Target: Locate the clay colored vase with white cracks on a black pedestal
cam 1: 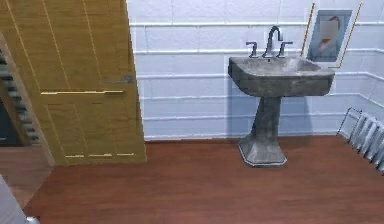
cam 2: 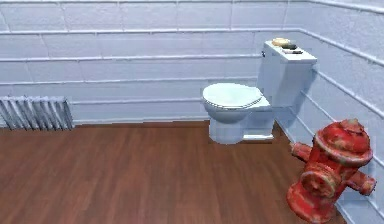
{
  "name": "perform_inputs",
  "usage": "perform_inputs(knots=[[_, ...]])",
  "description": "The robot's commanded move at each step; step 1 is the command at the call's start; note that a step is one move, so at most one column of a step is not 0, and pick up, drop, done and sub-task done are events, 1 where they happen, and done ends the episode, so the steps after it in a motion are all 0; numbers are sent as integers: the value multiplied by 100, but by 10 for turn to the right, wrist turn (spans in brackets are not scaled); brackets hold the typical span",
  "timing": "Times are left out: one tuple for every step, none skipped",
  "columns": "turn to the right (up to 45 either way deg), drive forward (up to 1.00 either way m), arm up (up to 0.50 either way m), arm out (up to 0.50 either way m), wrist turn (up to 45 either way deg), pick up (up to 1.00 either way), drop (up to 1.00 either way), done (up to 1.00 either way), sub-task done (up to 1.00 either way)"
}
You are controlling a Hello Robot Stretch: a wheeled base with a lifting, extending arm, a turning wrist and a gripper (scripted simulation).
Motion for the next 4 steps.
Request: perform_inputs(knots=[[0, 60, 0, 0, 0, 0, 0, 0, 0], [-450, 0, 0, 0, 0, 0, 0, 0, 0], [-30, 0, 0, 0, 0, 0, 0, 0, 0], [0, 10, 0, 0, 0, 0, 0, 0, 0]])
